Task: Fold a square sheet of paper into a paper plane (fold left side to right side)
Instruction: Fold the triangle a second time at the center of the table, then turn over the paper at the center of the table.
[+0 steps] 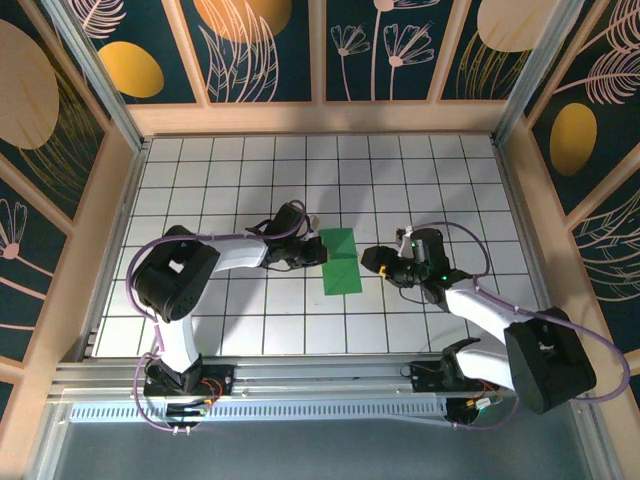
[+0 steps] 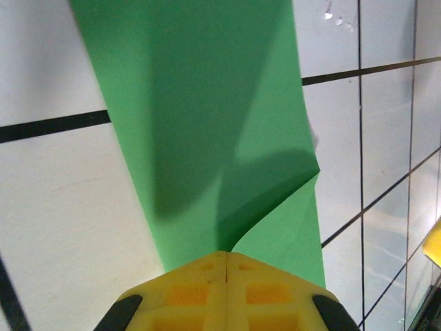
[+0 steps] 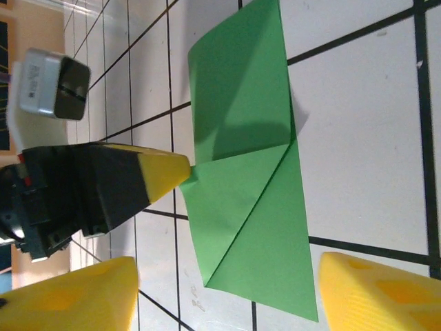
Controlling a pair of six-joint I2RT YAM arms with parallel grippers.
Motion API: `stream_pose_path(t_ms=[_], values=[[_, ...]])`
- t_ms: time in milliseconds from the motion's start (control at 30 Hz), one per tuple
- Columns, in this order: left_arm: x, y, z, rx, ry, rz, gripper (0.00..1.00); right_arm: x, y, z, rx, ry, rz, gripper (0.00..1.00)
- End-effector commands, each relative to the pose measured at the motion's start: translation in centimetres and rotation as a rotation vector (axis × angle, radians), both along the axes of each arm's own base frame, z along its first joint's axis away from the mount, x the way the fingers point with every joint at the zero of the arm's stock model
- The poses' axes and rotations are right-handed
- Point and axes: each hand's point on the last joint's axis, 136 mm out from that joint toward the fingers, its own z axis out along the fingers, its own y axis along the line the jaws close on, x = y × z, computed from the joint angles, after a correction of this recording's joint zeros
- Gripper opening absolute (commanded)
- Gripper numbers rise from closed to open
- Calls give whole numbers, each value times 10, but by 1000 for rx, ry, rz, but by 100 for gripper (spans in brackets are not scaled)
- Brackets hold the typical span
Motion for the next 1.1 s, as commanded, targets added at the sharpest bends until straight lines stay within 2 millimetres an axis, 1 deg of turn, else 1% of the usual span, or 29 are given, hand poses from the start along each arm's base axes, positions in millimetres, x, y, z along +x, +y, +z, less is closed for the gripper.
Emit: stream_pose_path(t_ms=[0,67,100,133,167,333,500,700,867,1000,1067], values=[[4,4,26,-49,-70,36,0,5,13,6,49,-12,35,61],[2,6,34,-76,-84,56,0,10,20,6,58,-10,47,56],[0,8,31,-79,-75,66,0,13,23,6,62,-12,51,55],[0,8,41,-101,-94,73,0,15,27,6,64,-13,54,54],[0,9,43,-110,-98,81,0,19,30,5,65,-15,56,53],[-3,14,44,-115,-101,102,0,30,48,-2,72,-15,74,52],[-5,15,43,-117,-99,104,0,41,61,-9,81,-12,73,52],[-5,15,41,-110,-97,100,0,48,70,-20,79,-2,77,51],[-5,16,41,-104,-97,102,0,50,71,-31,57,22,62,52],[-5,17,40,-100,-98,104,0,50,72,-34,69,30,61,52],[-5,17,39,-96,-94,105,0,50,76,-30,98,16,73,50]])
